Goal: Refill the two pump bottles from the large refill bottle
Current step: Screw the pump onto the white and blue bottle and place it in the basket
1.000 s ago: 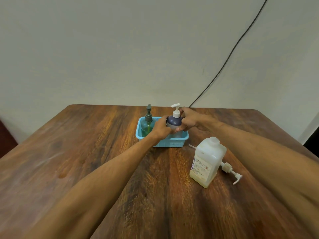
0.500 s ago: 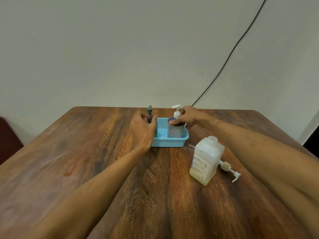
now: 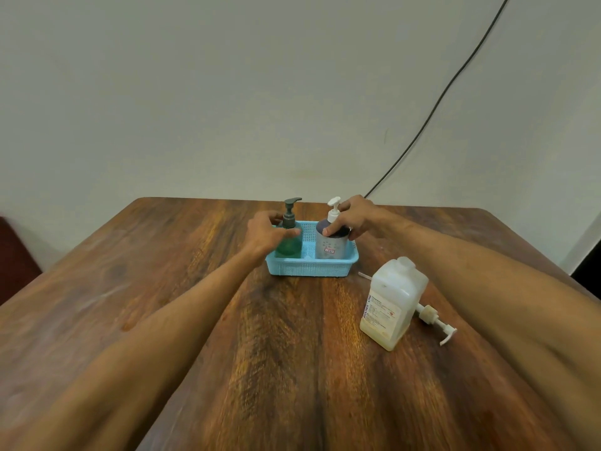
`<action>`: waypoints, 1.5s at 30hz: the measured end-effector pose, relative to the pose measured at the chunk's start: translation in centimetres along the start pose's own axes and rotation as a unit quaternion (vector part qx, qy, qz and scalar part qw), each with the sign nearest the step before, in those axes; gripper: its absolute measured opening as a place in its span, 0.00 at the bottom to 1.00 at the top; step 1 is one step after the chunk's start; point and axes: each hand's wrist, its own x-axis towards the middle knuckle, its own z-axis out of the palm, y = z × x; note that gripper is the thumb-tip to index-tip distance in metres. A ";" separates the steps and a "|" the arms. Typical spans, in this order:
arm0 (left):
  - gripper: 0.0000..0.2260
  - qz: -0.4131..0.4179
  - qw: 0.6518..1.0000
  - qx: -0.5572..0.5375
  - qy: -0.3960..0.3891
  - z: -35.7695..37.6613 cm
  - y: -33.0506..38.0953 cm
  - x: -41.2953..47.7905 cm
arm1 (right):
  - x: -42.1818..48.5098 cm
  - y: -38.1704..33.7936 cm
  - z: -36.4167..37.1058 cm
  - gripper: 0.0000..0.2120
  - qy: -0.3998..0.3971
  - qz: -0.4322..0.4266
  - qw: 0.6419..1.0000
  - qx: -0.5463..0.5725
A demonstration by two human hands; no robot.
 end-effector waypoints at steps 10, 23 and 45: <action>0.18 -0.027 0.995 -0.011 -0.092 -0.6 0.4 0.6 | 0.7 -0.2 0.2 0.23 -0.028 0.015 0.999 0.006; 0.19 -0.012 0.996 0.010 -0.093 -2.0 0.2 1.3 | 0.5 -0.1 0.5 0.20 0.001 0.008 1.000 0.002; 0.18 0.009 0.986 0.019 -0.164 -3.1 -0.9 2.2 | 0.8 0.0 1.0 0.26 0.007 0.000 0.999 -0.033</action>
